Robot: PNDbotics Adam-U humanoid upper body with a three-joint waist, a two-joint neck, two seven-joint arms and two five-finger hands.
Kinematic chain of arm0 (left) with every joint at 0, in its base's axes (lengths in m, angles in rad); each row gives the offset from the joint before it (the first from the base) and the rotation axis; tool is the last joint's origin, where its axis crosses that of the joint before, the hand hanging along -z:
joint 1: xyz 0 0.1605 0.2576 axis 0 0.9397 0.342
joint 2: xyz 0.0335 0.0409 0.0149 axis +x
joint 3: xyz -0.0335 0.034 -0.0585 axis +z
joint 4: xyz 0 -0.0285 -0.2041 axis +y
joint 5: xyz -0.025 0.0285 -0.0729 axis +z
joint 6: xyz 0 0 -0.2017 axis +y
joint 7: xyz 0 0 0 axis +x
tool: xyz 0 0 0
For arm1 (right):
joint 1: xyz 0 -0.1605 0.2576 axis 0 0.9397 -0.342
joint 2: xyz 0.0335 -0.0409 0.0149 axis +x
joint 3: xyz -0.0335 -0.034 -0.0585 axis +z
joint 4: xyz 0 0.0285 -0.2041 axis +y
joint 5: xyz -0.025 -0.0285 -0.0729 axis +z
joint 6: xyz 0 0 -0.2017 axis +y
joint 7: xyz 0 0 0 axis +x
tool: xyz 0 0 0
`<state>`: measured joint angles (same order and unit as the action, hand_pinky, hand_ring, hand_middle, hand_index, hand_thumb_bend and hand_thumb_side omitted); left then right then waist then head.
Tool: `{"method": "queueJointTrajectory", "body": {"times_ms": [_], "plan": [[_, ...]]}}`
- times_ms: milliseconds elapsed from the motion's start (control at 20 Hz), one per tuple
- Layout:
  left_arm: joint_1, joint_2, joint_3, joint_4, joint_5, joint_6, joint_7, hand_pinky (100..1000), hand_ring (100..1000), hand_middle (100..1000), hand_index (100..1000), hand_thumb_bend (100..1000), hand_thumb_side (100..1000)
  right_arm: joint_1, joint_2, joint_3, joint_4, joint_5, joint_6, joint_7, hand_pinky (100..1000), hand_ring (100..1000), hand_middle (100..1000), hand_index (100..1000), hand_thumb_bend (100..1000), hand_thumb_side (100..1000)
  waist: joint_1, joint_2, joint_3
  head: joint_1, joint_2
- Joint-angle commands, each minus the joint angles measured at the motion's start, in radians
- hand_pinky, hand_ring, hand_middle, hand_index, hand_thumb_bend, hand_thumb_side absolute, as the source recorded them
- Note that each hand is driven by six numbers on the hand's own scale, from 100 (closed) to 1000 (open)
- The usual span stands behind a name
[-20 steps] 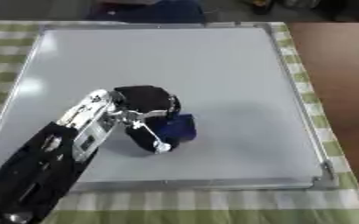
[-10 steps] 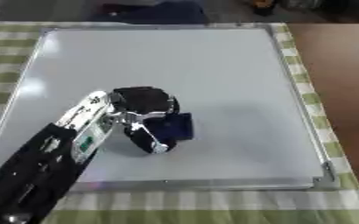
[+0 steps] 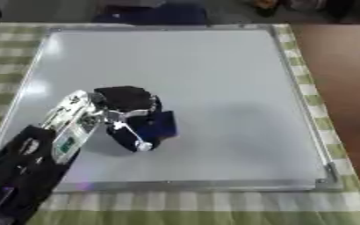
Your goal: Wipe the whiteboard clean with a brush.
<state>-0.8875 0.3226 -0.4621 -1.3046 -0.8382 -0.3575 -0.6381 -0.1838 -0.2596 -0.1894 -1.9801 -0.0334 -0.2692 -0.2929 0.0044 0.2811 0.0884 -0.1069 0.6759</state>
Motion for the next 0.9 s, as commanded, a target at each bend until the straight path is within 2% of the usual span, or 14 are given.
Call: {"method": "queueJointTrajectory", "body": {"times_ms": [50,450,800,850,900], "plan": [[-0.013,0.058,0.039,-0.043,0.028,0.019,-0.005,413,602,416,100,100,326,-0.001,-0.024,-0.004,-0.02,0.0,0.0,-0.003,563,551,414,535,100,898,0.0,-0.025,0.003,-0.007,0.008],[-0.002,0.155,0.136,-0.053,0.094,0.098,-0.021,405,589,396,100,100,344,0.004,-0.026,-0.008,-0.02,0.003,-0.004,-0.009,564,552,415,536,100,898,0.0,-0.028,0.01,-0.014,0.011],[-0.008,0.21,0.208,0.044,0.098,0.164,-0.005,402,582,386,100,100,353,0.005,-0.028,-0.008,-0.02,0.004,-0.006,-0.01,565,552,414,536,100,897,0.0,-0.027,0.012,-0.006,0.008],[-0.007,0.215,0.217,0.061,0.096,0.171,0.0,401,581,384,100,100,329,0.006,-0.029,-0.008,-0.02,0.003,-0.006,-0.01,565,552,415,536,100,899,0.0,-0.027,0.014,-0.005,0.009],[-0.006,0.219,0.227,0.076,0.095,0.178,0.005,398,579,382,100,100,363,0.006,-0.029,-0.009,-0.02,0.003,-0.006,-0.01,565,552,415,536,100,897,0.0,-0.027,0.016,-0.003,0.008]]}}
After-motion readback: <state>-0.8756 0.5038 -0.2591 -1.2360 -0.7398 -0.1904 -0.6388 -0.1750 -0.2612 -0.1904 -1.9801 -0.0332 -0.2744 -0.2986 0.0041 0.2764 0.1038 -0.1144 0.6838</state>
